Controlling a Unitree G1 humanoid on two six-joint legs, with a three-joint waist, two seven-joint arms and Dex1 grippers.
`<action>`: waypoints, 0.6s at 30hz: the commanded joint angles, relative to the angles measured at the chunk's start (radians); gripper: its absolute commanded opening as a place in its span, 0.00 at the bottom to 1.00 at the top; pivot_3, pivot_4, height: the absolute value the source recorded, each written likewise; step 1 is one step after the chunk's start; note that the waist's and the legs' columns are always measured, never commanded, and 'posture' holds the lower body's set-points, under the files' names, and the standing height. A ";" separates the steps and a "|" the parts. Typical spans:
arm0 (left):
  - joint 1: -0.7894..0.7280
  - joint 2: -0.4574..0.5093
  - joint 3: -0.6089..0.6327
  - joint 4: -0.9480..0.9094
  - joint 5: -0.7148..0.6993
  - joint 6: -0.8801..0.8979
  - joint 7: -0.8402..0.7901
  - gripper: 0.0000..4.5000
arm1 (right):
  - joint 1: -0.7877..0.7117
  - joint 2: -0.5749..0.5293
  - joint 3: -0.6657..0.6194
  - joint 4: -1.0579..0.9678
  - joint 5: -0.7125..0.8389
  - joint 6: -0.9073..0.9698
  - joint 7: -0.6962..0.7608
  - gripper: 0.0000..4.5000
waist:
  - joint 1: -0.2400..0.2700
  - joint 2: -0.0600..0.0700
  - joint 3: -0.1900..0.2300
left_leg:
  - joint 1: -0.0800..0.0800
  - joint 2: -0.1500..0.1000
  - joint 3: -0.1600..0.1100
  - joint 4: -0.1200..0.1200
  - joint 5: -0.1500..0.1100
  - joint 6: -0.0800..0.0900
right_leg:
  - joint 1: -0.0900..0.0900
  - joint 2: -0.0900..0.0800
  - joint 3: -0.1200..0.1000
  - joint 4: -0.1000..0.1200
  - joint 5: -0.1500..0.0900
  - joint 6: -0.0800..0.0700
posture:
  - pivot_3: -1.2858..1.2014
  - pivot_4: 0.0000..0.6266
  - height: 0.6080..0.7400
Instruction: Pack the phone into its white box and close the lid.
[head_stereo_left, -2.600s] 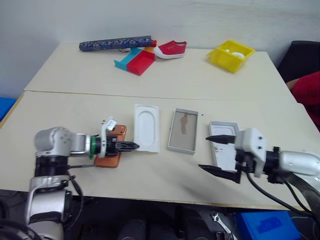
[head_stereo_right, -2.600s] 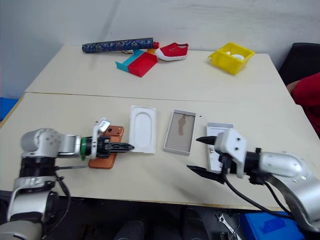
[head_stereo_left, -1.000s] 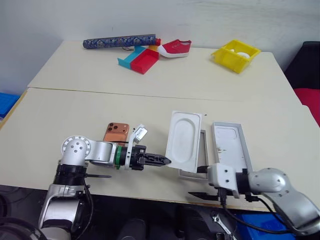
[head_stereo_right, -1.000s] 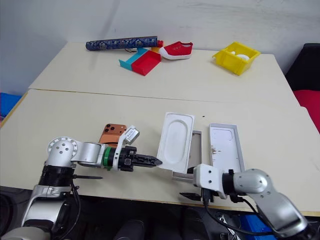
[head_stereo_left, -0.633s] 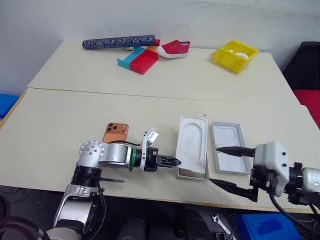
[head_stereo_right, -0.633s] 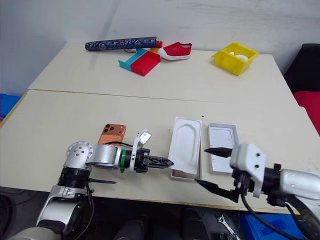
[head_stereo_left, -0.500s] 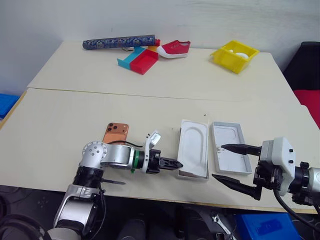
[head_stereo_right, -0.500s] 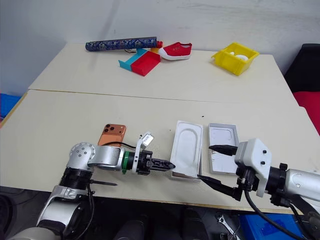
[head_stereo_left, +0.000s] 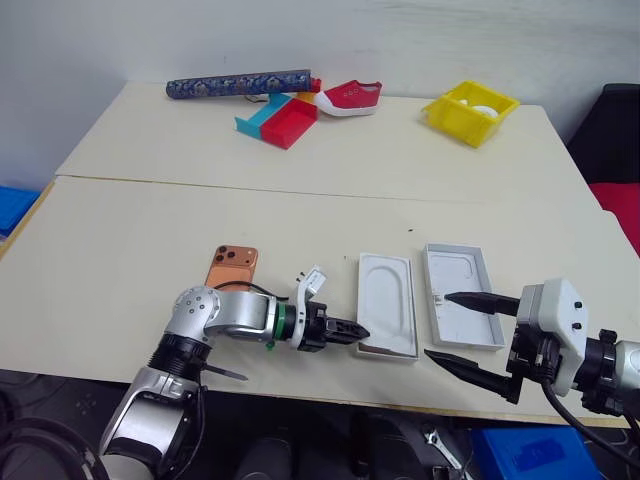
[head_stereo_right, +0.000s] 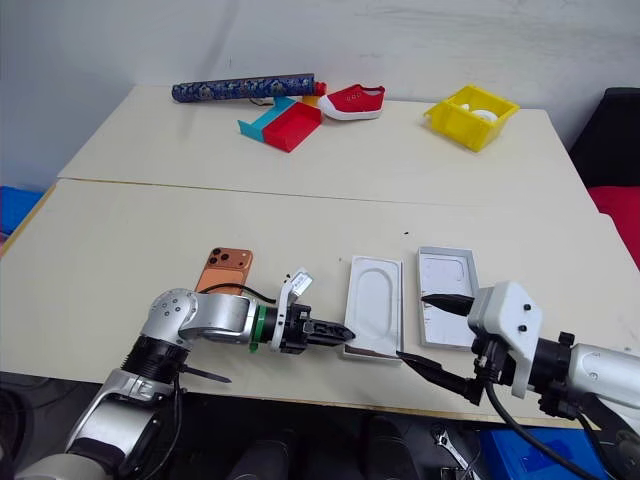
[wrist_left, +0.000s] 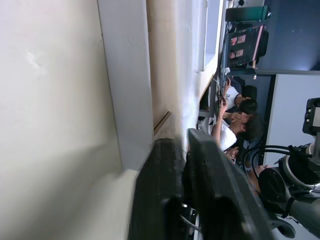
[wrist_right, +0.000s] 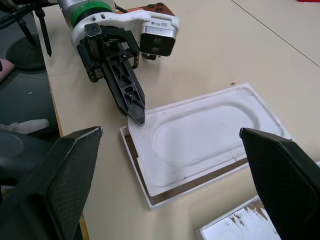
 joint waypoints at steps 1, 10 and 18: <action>-0.027 0.026 -0.007 -0.025 -0.025 0.019 -0.046 0.43 | -0.003 -0.005 -0.014 -0.013 -0.004 -0.020 -0.004 1.00 | 0.000 0.000 0.000 | 0.000 0.000 0.000 0.000 0.000 0.000 | 0.000 0.000 0.000 0.000 0.000 0.000 | 0.52 0.24 1.00; -0.101 0.150 -0.001 -0.114 0.053 0.107 -0.281 0.82 | -0.002 0.003 0.013 -0.003 -0.030 -0.037 -0.007 1.00 | -0.002 0.000 0.000 | 0.000 0.000 0.000 0.000 0.000 0.000 | 0.000 0.000 0.000 0.000 0.000 0.000 | 0.52 0.24 1.00; -0.057 0.347 -0.035 -0.481 0.776 -0.317 -0.993 0.82 | -0.100 -0.030 0.135 0.030 -0.072 -0.012 -0.031 1.00 | -0.007 0.001 0.000 | 0.000 0.000 0.002 -0.001 0.001 -0.001 | -0.001 0.001 0.001 -0.001 0.000 -0.001 | 0.52 0.24 1.00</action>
